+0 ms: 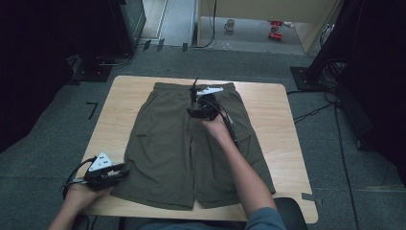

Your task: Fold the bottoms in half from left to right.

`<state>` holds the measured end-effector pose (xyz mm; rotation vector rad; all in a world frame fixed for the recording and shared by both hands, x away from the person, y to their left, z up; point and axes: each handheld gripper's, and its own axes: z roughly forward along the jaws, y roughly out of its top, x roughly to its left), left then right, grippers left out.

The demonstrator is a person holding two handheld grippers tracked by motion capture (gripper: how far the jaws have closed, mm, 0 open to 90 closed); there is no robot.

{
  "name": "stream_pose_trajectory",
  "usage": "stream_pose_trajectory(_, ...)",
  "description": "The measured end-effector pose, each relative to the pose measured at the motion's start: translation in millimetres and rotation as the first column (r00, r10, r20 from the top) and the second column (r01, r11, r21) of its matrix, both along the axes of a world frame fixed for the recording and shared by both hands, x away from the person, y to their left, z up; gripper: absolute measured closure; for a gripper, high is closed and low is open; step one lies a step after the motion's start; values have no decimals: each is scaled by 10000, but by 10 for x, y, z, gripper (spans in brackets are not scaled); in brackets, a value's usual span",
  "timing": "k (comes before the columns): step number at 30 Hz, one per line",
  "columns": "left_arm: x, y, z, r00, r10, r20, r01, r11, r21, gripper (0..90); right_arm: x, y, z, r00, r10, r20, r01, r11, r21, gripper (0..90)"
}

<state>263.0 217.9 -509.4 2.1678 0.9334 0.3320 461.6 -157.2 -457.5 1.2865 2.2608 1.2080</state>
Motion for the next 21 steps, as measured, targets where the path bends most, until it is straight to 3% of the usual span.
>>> stream_pose_trajectory(3, -1, -3, 0, 10000, -24, 10, 24, 10000, 18, 646, 18, 31, -13, 10000, -28, -61, 28, 10000, 0, 401)
stream_pose_trajectory(4, 0, -2, -1, 10000, -45, 2, 45, 10000, 1, 646, 57, 72, -17, 9995, 79, -305, -83, 9999, -140, 396)
stream_pose_trajectory(21, 0, -1, -2, 10000, -85, -5, 85, 10000, -41, 646, 287, 449, 17, 9991, 352, -229, -358, 9990, -253, 410)
